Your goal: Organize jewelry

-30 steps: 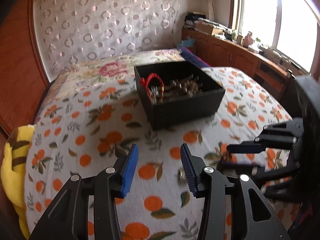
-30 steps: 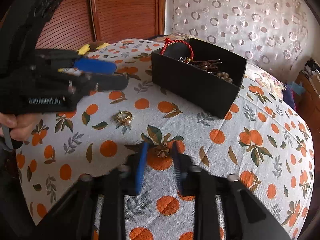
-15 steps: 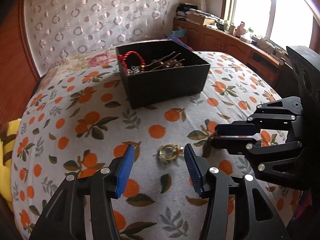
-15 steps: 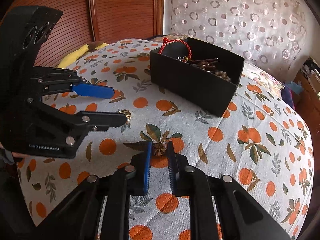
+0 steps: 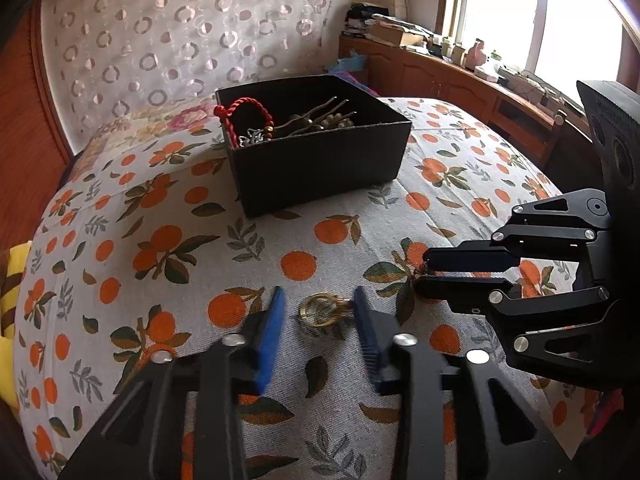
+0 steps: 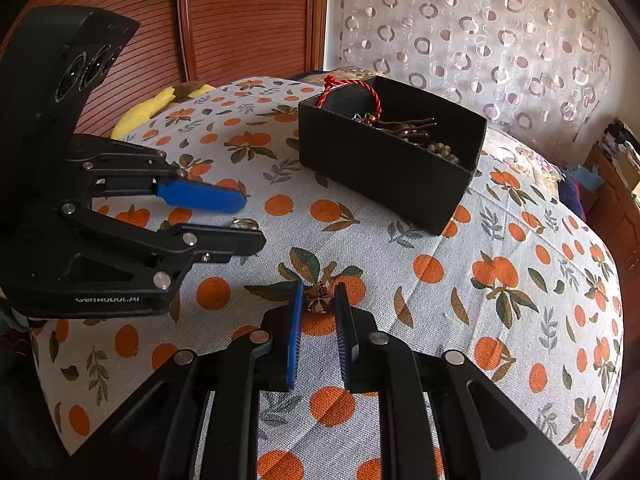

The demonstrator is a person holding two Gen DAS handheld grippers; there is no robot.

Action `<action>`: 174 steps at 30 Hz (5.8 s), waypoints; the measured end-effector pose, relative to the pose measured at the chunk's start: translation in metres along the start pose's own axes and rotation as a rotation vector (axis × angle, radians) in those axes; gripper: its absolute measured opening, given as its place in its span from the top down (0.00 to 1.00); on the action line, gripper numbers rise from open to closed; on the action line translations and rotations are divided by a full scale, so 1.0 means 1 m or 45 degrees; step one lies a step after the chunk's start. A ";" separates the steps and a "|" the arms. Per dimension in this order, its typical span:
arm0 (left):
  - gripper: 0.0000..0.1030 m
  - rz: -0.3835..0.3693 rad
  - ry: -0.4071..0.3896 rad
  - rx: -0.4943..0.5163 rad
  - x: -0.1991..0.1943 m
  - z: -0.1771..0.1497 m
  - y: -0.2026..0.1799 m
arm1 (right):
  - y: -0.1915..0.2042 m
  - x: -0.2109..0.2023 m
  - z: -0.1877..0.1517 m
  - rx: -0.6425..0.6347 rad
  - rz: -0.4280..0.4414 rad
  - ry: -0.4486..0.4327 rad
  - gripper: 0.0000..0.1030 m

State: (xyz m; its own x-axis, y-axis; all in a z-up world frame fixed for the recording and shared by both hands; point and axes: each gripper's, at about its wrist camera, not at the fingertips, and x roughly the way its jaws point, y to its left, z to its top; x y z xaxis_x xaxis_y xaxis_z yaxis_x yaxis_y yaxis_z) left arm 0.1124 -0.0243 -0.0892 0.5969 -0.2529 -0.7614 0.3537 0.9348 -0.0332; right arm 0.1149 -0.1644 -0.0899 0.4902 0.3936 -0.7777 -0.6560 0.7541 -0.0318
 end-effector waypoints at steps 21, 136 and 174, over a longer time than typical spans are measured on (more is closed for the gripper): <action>0.77 0.052 -0.141 -0.027 -0.036 0.021 0.006 | -0.004 0.000 0.004 0.006 -0.014 -0.005 0.83; 0.07 0.318 -0.457 -0.195 -0.135 0.004 -0.011 | -0.027 -0.134 -0.010 0.468 -0.348 -0.541 0.02; 0.07 0.340 -0.466 -0.211 -0.135 0.002 -0.009 | -0.024 -0.130 -0.013 0.473 -0.342 -0.539 0.02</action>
State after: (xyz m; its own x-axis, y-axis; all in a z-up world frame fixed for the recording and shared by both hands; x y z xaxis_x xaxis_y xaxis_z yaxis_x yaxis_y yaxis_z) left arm 0.0300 0.0010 0.0157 0.8760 -0.0421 -0.4806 0.0519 0.9986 0.0071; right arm 0.0596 -0.2404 0.0038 0.8452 0.2813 -0.4544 -0.2716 0.9584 0.0880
